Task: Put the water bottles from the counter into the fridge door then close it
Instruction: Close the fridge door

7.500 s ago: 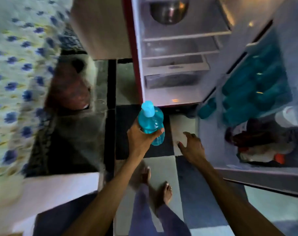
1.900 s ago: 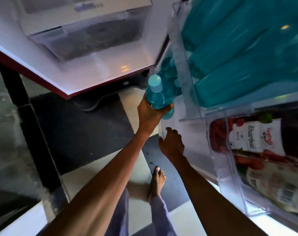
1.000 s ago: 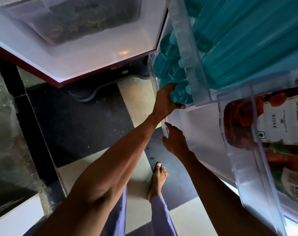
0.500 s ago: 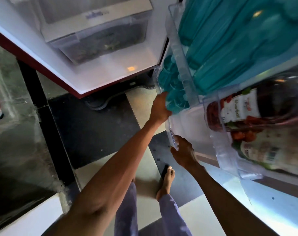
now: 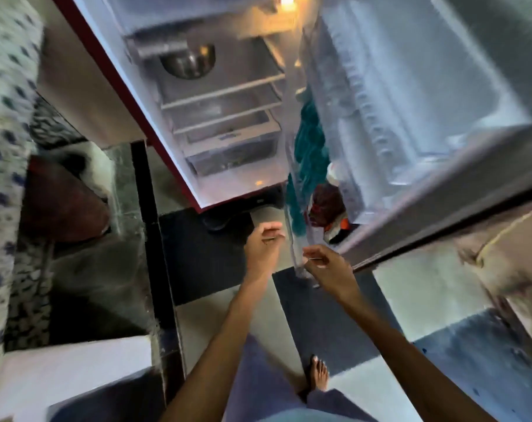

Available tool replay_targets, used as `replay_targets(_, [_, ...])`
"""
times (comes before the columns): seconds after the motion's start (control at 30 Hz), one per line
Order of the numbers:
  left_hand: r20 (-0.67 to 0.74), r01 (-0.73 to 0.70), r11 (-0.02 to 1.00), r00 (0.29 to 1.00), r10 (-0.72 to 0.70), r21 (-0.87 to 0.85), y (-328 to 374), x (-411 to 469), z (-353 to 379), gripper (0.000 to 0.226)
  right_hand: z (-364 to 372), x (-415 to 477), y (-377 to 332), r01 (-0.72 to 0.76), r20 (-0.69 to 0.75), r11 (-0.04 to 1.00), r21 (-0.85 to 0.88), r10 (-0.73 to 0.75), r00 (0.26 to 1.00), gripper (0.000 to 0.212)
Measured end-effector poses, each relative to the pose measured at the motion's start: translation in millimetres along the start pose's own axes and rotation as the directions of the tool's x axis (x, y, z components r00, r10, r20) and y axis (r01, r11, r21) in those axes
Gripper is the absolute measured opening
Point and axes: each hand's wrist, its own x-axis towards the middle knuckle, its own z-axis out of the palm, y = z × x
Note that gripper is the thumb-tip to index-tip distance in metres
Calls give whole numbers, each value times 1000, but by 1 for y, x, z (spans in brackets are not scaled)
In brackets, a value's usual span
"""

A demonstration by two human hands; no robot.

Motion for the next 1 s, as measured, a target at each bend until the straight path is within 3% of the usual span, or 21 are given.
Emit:
replay_targets(0.33, [-7, -335, 927, 941, 339, -170, 124, -164, 68, 16, -163, -105, 18, 162, -27, 986, -43, -163, 986, 18])
replay_targets(0.43, [-10, -470, 876, 882, 472, -112, 149, -193, 83, 20, -206, -124, 4, 247, -168, 969, 24, -239, 956, 12])
replay_targets(0.5, [-26, -581, 813, 814, 581, -33, 170, -208, 96, 32, -231, -133, -18, 353, -375, 930, 98, -294, 879, 25])
replay_targets(0.57, [-51, -681, 729, 727, 685, 70, 189, -214, 110, 51, -253, -132, -41, 440, -469, 883, 161, -324, 821, 34])
replay_targets(0.67, [-104, -712, 662, 658, 745, 234, 208, -211, 128, 69, -271, -119, -67, 512, -357, 847, 144, -439, 825, 54])
replay_targets(0.77, [-182, -683, 657, 636, 750, 319, 216, -206, 134, 69, -270, -112, -76, 531, -286, 847, 35, -500, 817, 51])
replay_targets(1.0, [-329, -679, 697, 620, 712, 231, 209, -202, 87, 57, -224, -109, -92, 615, -251, 789, -9, -597, 762, 59])
